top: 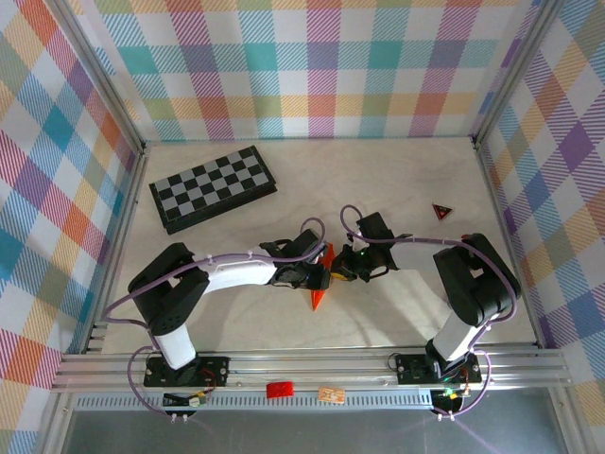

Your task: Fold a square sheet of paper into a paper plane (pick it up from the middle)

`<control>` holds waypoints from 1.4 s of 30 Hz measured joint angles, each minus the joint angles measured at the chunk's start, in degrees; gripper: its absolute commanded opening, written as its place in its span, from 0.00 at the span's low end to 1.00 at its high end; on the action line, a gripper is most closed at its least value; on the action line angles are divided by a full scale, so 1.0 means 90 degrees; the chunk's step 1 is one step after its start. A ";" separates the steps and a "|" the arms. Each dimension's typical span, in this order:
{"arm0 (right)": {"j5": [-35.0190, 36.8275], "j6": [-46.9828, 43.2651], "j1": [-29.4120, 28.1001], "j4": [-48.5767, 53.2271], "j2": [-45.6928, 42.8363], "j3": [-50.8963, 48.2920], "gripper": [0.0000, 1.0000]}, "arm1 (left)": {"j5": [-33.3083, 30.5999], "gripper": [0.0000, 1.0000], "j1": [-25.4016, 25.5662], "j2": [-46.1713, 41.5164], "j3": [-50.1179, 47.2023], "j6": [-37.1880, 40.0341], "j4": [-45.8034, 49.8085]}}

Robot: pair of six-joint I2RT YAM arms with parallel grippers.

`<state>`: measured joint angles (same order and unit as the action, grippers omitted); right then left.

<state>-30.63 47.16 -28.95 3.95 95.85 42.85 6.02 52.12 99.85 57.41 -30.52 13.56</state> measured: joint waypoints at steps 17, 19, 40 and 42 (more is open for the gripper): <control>0.0000 0.0000 0.0005 0.0000 0.0000 0.0000 0.11 | -0.0189 0.24 0.0085 0.0107 0.0061 0.0019 0.0012; 0.0000 0.0000 0.0010 0.0000 0.0000 0.0000 0.12 | -0.0255 0.23 0.0095 0.0107 0.0063 0.0019 0.0036; 0.0046 -0.0002 0.0114 0.0007 -0.0461 -0.0024 0.43 | -0.0809 0.09 0.0158 0.0012 0.0068 -0.0017 0.0175; 0.0143 -0.0002 0.0187 0.0022 -0.0707 -0.0097 0.46 | -0.1059 0.09 0.0158 -0.0097 0.0068 -0.0063 0.0287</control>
<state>-29.34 47.13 -27.27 4.14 89.49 41.98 -3.51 53.54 98.98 58.02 -31.09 16.14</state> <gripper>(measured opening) 0.442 0.093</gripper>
